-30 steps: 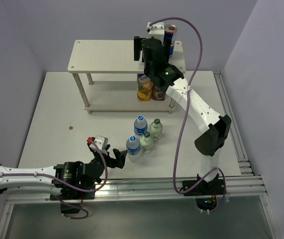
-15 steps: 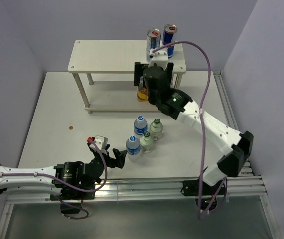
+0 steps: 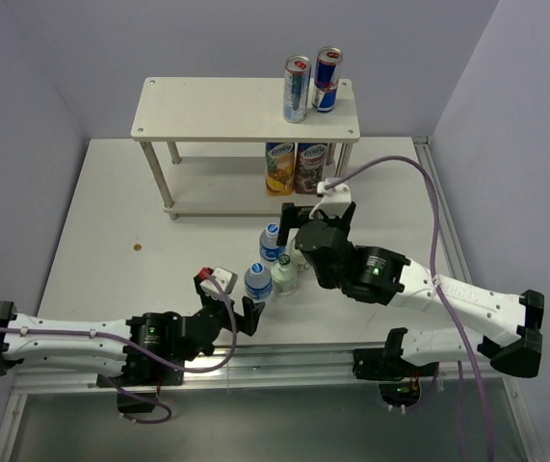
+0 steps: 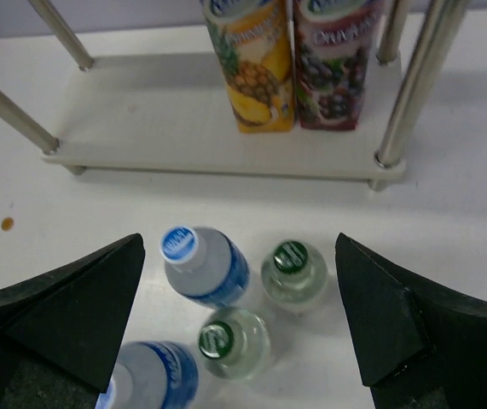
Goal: Place and organize the beverage onto the shelf
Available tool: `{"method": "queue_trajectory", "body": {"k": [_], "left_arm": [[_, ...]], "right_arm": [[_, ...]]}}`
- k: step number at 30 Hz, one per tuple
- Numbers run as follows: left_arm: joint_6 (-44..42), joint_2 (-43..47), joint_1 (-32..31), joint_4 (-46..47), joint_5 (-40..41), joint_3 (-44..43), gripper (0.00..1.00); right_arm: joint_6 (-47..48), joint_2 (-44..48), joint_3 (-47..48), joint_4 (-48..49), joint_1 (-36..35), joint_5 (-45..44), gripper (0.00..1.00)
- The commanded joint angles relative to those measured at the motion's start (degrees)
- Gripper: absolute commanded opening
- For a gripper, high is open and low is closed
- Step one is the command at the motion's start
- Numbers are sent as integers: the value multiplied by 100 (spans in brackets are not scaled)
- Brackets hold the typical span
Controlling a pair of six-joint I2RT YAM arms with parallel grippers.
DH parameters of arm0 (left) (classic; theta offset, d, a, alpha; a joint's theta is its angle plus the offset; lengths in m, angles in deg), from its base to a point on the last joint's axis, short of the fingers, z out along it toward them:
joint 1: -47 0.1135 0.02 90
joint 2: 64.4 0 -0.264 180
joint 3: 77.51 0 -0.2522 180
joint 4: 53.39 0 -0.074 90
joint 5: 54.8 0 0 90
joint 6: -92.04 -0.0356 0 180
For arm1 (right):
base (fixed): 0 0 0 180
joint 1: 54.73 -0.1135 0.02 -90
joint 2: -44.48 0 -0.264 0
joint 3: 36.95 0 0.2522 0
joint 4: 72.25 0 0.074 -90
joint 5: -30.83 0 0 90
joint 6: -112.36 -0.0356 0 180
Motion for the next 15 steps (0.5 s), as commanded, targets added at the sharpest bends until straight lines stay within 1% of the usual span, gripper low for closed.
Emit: {"method": "queue_trajectory", "body": {"k": [1,5,10,14,15], "left_arm": [[-233,-474,23,796,-183,-95,99],[-251,-966,6,1429,186,1,99],[-268,-1661,50,2202,618,106,99],[-330,-2109,322,2791,425,177,99],[-373,-2267,479,2888,277,194,99]], "right_arm": [[-821,535,-440,-330,-105,-280,100],[-1051,1097,-906,-532,-114,-262,100],[-1095,1633,-1381,-480,-132,-104,100],[-1165,1836,-1557,-559,-132,-121,100],[-1174,1863,-1601,-550,-132,-113,100]]}}
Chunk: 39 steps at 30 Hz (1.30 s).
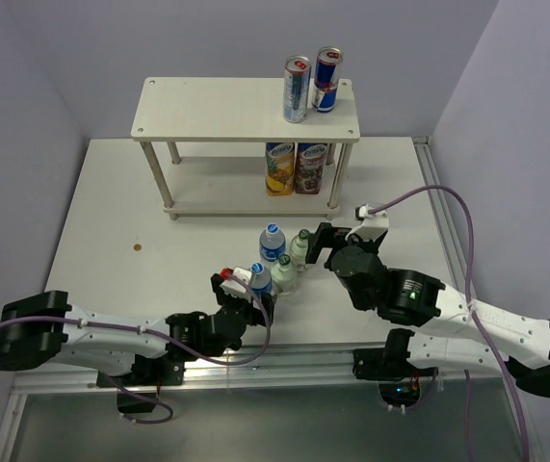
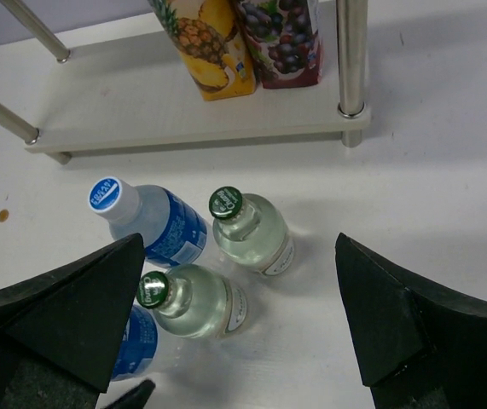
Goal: Place and organize the beverage onto the shelf
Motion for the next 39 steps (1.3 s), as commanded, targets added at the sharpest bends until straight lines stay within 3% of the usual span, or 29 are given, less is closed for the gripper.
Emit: {"method": "queue_trajectory", "body": {"k": [1,4,13,16,17,20,21,24,27,31,39], "left_arm": [[-155,-342,347,974,-79,105,99],[-278,-641,646,1422,-246,201,99],[-612,-1160,1288,2206,-756,211,67],[-516,-1091,1297,1759,-634,-8,22],[-289,-934,1297,1035,-520,-113,1],[36,-416,1297,-268,-12,-798,0],[56,-283,1297,-1108,131,-1244,0],[-216,192,1305,-2306,518,-2175,0],[-699,509,1419,-2942,650,-3092,0],[-1883,746,2006,-2761,475,-3963,0],[-2607,-52,3887,-3041,-1139,-6388,0]], "right_arm": [[-182,215,-165,-19,-49,-62,100],[-190,365,-315,25,-49,-53,100],[-269,523,-605,78,-49,-36,100],[-287,497,-649,104,-49,-1,100],[-287,488,-641,87,-49,17,100],[-305,497,-676,78,-40,26,100],[-279,514,-702,95,-49,43,100],[-252,532,-737,166,-49,52,100],[-252,497,-728,175,-40,43,100],[-217,497,-772,245,-49,43,100],[-173,514,-895,297,-49,-1,100]]}}
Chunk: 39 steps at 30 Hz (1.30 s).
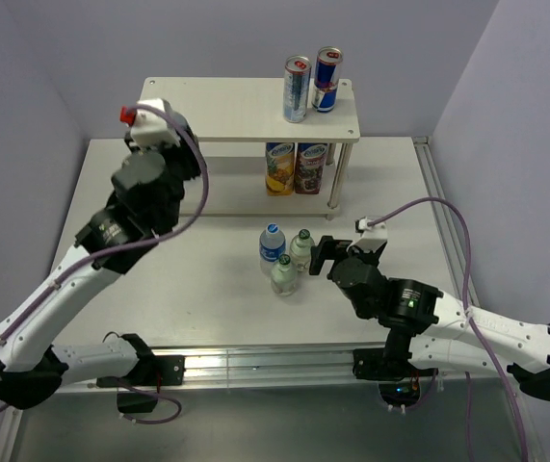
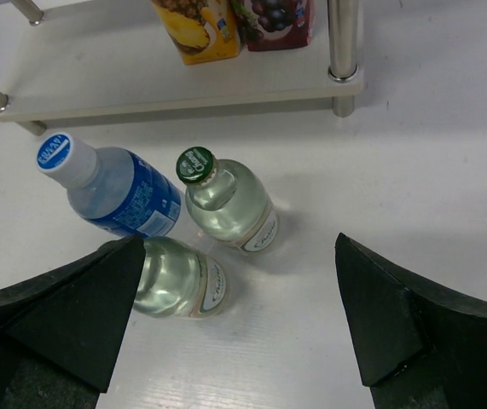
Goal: Place and organize the beverage onto the shelf
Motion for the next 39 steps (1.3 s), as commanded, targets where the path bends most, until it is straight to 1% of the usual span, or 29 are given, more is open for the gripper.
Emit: {"method": "queue_trajectory", "body": {"k": [1,2,4,5,6,7,10,14,15,18,21,24,27,29,30,31,32,33,34,36,37,39], "left_arm": [[-476,-537,837,203,-932,-1145,0],[-450,-688,1006,28,-1107,-1635,0],[-450,-1126,1435,-88,-1458,-2060,0],[-467,-1268,1534,-158,-1530,-2436,0],[-485,-1409,1639,-211,-1583,-2631,0],[-476,-1706,1805,-281,-1662,-3025,0],[-467,-2216,2113,-405,-1786,-3528,0],[-380,-2666,2439,-405,-2014,-3836,0],[-301,-2823,2614,-457,-2058,-3889,0],[-239,-3035,2843,-440,-2172,-4013,0],[-204,-3141,2993,-396,-2260,-4074,0],[-212,-3255,3064,-440,-2296,-4162,3],[-195,-3352,3081,-458,-2340,-4171,14],[-195,-3361,3081,-431,-2419,-4084,25],[-177,-3361,3081,-423,-2445,-4014,41],[-177,-3352,3081,-405,-2454,-3961,52],[-169,-3352,3081,-379,-2463,-3917,61],[-160,-3344,3081,-361,-2471,-3838,73],[-151,-3335,3081,-361,-2472,-3829,78],[-116,-3352,3081,-396,-2437,-3828,83],[-107,-3361,3081,-422,-2410,-3855,91],[-107,-3352,3081,-466,-2366,-3872,99]], "right_arm": [[-2,60,-91,221,-36,-151,100],[-20,77,-126,230,-36,-160,100],[-20,95,-170,248,-27,-160,100],[-29,104,-205,248,-36,-160,100],[-29,112,-231,256,-27,-160,100],[-29,121,-258,256,-36,-169,100],[-64,174,-337,230,-36,-152,99],[-187,270,-407,107,-27,-108,99],[-204,297,-434,81,-36,-107,99],[-266,402,-521,28,-36,-55,99],[-327,455,-601,-7,-36,-37,99],[-371,455,-662,-16,-36,-37,99],[-398,446,-680,-7,-36,-28,99],[-389,455,-697,19,-27,-20,99],[-406,446,-715,37,-27,-11,99],[-415,455,-724,37,-36,7,99],[-424,446,-733,28,-27,7,99],[-433,455,-750,28,-27,16,99],[-450,446,-768,19,-36,7,99],[-468,455,-777,10,-36,16,99],[-468,473,-794,-7,-36,16,99],[-486,508,-803,-25,-27,16,99]]}}
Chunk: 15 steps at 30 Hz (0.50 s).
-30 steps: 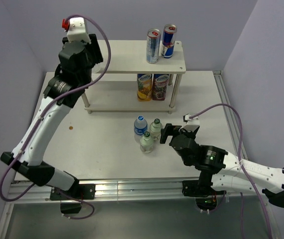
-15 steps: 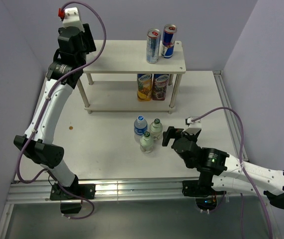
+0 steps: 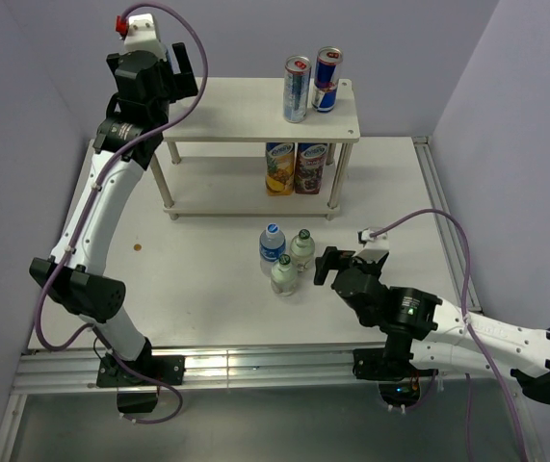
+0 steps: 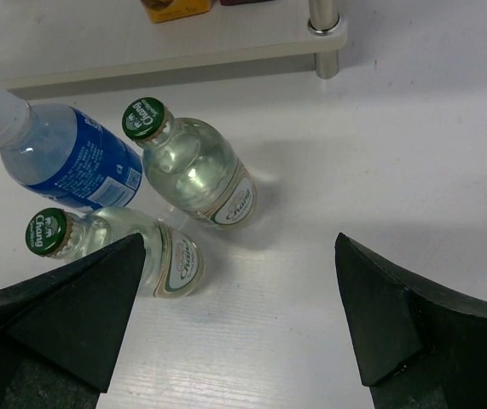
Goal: Place and organize the beverage onto the shelf
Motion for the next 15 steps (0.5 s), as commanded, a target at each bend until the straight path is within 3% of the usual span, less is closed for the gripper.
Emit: {"method": "queue_trajectory", "body": {"k": [1,15], "left_arm": [[53,57,-9,185,-14,-54,99],[464,1637,-413,-614,346,779,99]], "right_arm": [[-149,117,-51,30,-27,-63,99],[-131,117,-60,30,-27,-63,99]]}}
